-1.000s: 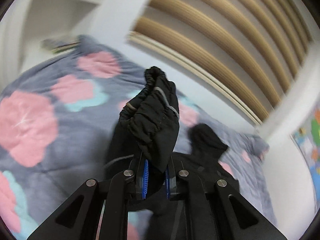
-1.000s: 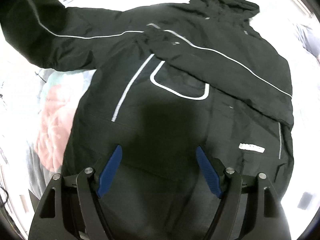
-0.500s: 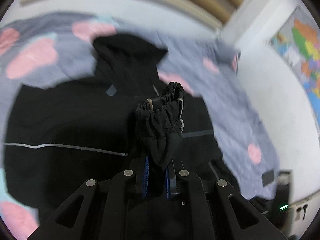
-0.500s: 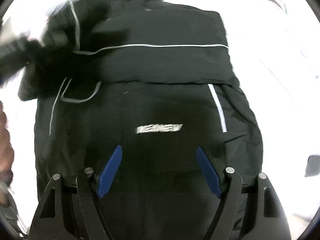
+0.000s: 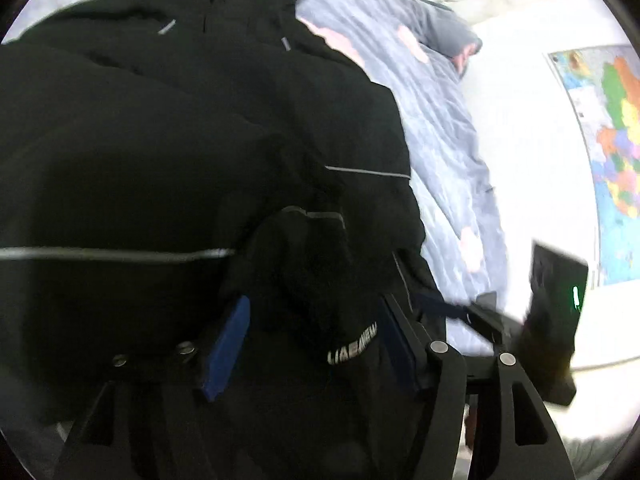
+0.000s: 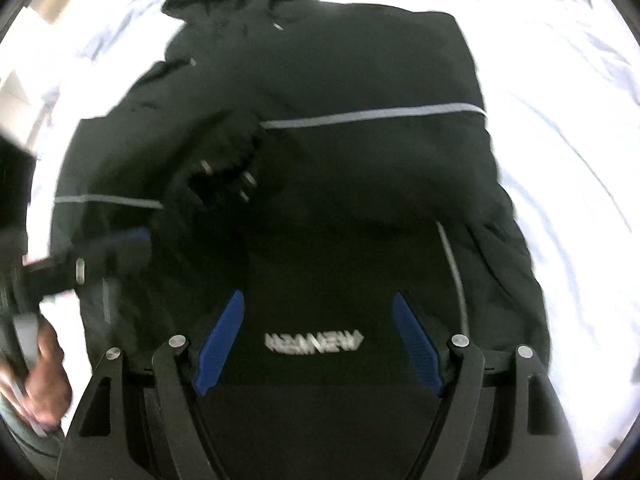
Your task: Fold large clothes
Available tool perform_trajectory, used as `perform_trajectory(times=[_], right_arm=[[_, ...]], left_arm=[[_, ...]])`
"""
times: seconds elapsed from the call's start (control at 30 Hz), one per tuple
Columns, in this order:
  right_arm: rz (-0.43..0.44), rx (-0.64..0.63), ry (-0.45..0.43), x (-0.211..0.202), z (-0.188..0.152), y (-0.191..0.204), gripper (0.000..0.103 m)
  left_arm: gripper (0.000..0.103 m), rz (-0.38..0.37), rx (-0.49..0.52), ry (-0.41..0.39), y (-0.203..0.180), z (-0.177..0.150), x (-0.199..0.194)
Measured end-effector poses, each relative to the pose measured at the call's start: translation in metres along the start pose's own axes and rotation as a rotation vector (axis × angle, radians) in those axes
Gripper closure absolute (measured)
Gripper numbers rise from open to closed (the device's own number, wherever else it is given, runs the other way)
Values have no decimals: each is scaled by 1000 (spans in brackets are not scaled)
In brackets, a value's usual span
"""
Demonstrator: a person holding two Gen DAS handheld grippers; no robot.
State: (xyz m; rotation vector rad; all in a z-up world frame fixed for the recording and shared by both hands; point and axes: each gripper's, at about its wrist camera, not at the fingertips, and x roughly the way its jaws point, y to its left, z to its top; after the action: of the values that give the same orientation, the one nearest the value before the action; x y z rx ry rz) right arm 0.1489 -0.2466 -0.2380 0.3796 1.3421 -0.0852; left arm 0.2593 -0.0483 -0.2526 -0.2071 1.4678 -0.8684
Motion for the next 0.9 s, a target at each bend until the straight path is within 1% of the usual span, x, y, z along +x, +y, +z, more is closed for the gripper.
perform_trajectory(times=[0.1, 0.2, 0.27, 0.33, 0.4, 0.43, 0.53, 0.57, 0.6, 0.63, 0.67, 0.73, 0.8, 0.9], right_arm=[[65, 14, -4, 8, 11, 6, 23], [134, 38, 16, 22, 21, 14, 23], [209, 67, 22, 31, 29, 21, 23], [277, 113, 26, 43, 37, 24, 23], [302, 152, 40, 54, 45, 28, 23], [307, 166, 43, 59, 49, 29, 23], [279, 175, 29, 66, 60, 35, 23], [275, 173, 21, 67, 63, 37, 30], [277, 163, 15, 68, 66, 40, 47], [263, 145, 16, 67, 69, 45, 50], [246, 132, 10, 64, 69, 45, 56], [223, 98, -19, 53, 69, 49, 60], [200, 73, -50, 37, 66, 50, 66], [142, 28, -140, -1, 65, 51, 68]], left_arm=[[32, 43, -5, -11, 2, -11, -16], [32, 37, -47, -32, 13, -21, -35], [32, 65, -61, -58, 22, -27, -54], [32, 91, -58, -90, 25, -28, -66], [32, 104, -53, -123, 26, -26, -80], [32, 107, -51, -140, 25, -24, -85], [31, 115, -56, -185, 26, -18, -101], [31, 120, -62, -191, 29, -17, -102], [31, 133, -70, -196, 33, -15, -105], [31, 152, -78, -202, 36, -13, -106], [31, 166, -80, -207, 38, -14, -109], [31, 217, -79, -236, 42, -13, -111], [31, 255, -89, -260, 46, -13, -118], [31, 241, -116, -286, 53, -9, -124]])
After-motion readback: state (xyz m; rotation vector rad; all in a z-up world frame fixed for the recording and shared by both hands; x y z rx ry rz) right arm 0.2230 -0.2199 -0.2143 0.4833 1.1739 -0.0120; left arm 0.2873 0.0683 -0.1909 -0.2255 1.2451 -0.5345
